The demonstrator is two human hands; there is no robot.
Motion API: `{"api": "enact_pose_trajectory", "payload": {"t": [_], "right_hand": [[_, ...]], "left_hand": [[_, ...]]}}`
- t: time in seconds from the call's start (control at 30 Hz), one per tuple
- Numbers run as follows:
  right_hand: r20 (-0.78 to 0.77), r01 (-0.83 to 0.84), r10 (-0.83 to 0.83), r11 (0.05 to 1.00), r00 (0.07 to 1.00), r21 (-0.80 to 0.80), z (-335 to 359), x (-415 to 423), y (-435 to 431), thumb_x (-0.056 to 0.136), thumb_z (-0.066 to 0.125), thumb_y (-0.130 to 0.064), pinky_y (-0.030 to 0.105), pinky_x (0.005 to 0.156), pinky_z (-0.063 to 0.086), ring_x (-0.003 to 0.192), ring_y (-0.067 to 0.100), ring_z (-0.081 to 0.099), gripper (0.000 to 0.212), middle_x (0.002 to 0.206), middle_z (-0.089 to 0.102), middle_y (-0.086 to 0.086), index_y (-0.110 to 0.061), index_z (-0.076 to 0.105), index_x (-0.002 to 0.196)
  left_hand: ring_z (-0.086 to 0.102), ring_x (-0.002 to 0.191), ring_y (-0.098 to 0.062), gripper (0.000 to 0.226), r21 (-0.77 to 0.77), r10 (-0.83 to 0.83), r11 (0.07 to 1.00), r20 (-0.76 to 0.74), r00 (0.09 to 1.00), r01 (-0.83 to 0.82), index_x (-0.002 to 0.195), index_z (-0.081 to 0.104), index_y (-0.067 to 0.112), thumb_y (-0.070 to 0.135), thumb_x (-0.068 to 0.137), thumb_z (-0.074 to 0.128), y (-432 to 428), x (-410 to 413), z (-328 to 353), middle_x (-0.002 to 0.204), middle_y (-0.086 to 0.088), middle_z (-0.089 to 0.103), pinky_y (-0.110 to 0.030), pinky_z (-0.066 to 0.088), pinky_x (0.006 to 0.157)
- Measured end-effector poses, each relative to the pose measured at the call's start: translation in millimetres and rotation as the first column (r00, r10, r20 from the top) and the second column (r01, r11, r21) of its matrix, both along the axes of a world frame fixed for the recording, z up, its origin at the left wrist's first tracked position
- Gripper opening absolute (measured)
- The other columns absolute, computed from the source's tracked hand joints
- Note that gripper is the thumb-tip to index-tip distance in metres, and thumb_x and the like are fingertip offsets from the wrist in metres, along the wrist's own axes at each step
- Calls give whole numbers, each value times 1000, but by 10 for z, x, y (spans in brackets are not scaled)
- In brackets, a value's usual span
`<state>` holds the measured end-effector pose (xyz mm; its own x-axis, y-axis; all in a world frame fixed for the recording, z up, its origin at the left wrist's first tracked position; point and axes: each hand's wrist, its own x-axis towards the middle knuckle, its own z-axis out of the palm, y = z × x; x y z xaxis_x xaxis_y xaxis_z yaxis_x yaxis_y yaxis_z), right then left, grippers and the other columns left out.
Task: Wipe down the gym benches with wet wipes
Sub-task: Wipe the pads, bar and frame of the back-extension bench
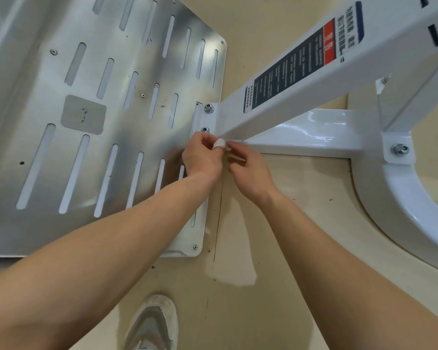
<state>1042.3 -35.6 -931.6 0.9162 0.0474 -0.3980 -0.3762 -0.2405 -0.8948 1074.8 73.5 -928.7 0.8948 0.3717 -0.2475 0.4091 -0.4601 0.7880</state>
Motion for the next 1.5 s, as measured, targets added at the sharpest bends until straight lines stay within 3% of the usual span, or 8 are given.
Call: {"api": "enact_pose_trajectory", "payload": {"t": [0.13, 0.27, 0.5, 0.7, 0.87, 1.03, 1.17, 1.5], "right_hand": [[-7, -67, 67, 996, 998, 60, -80, -16, 102, 75, 44, -6, 38, 111, 44, 127, 3, 55, 72, 134, 64, -15, -34, 56, 141], [-42, -21, 28, 988, 999, 155, -129, -25, 172, 69, 44, -8, 42, 112, 43, 129, 5, 54, 77, 137, 61, -13, -30, 53, 143], [-27, 6, -5, 999, 1000, 49, -156, -35, 103, 83, 50, -3, 39, 116, 37, 139, 14, 39, 75, 158, 32, -4, -18, 35, 156], [-65, 121, -114, 985, 991, 124, -222, -23, 127, 88, 48, 5, 26, 108, 41, 128, 9, 51, 68, 141, 51, -8, -20, 42, 152], [-189, 476, -438, 821, 879, 316, -305, 63, 255, 85, 51, 11, 25, 89, 52, 97, 10, 69, 41, 107, 73, 2, -7, 67, 119], [-389, 685, -566, 634, 727, 359, -343, 224, 477, 84, 69, 2, 30, 79, 56, 75, 17, 68, 11, 80, 75, 5, -3, 76, 91], [-464, 725, -570, 623, 678, 294, -304, 343, 586, 84, 74, -2, 18, 50, 49, 48, 8, 61, 20, 54, 67, -4, -14, 71, 68], [-582, 916, -707, 319, 401, 244, -380, 352, 258, 85, 72, 8, 26, 52, 55, 61, 21, 68, 13, 79, 72, 14, -5, 68, 86]], "left_hand": [[61, 82, 1, 10, -53, 0, 999, -23, 1000, -1, 99, 72, 22, 23, 89, 69, 45, 2, 1, 90, 13, 68, -16, 46, 81], [64, 87, 4, 17, -105, -31, 994, -12, 999, 30, 103, 73, 22, 25, 87, 71, 162, -33, -38, 95, 12, 71, -9, 47, 77], [60, 74, -10, 12, 278, -248, 936, 78, 966, 217, 84, 65, 20, 24, 84, 77, 241, 97, -40, 79, 11, 64, -21, 45, 72], [57, 84, -19, 26, 467, -244, 850, -57, 968, 242, 91, 63, 18, 43, 91, 69, 280, 208, -103, 87, 3, 65, -33, 46, 79], [71, 78, -20, 29, 229, -100, 965, -140, 985, 130, 72, 73, 20, 44, 86, 68, 253, 237, -285, 70, 3, 73, -36, 57, 82], [75, 69, -23, 17, -78, 126, 987, -160, 979, -140, 63, 71, 18, 31, 73, 75, 219, 272, -395, 60, 0, 72, -41, 61, 80], [74, 69, -24, 15, -113, 190, 971, -165, 968, -210, 65, 73, 18, 29, 75, 74, 196, 264, -390, 62, 0, 72, -42, 62, 77], [75, 78, -22, 9, -333, 189, 905, -243, 951, -265, 76, 78, 21, 21, 85, 78, -264, 139, -407, 76, 0, 77, -40, 61, 84]]}}
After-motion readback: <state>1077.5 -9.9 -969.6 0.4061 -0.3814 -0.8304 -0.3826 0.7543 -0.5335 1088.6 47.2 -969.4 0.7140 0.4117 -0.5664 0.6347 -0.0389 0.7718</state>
